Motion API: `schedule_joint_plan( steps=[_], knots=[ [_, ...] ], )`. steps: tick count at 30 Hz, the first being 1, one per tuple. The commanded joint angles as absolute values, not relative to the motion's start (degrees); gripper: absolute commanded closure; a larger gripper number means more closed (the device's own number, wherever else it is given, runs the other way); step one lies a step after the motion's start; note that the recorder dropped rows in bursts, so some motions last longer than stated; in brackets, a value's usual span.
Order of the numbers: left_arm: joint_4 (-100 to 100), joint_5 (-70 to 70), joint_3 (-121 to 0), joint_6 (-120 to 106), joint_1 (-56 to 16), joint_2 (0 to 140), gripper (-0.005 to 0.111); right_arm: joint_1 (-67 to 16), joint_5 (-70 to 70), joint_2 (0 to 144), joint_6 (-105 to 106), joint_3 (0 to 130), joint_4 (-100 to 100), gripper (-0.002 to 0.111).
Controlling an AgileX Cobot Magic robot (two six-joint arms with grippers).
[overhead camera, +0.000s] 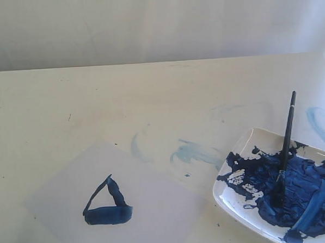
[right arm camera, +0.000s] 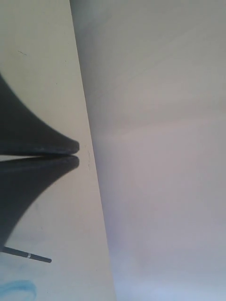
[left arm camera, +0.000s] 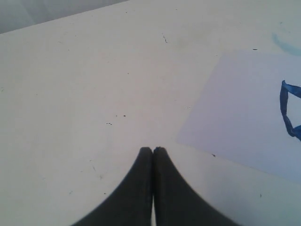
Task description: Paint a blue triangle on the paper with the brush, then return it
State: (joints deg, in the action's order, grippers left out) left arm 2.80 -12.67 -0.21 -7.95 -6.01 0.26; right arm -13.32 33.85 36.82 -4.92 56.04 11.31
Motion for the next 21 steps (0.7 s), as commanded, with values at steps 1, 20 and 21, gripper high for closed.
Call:
schedule_joint_plan(
  steps=[1,20,21],
  knots=[
    [3.5,-12.6,0.0,-3.5,-6.4,0.0,0.107,-13.7,33.4,36.5,-4.4,55.9,10.9,0.108],
    [2.5,-11.6,0.0,1.6,-6.4,0.0,0.107,-13.7,33.3,36.5,-4.4,55.9,10.8,0.108],
    [2.5,-11.5,0.0,1.6,-6.4,0.0,0.107,-13.7,33.3,36.5,-4.4,55.9,10.8,0.108]
  ],
)
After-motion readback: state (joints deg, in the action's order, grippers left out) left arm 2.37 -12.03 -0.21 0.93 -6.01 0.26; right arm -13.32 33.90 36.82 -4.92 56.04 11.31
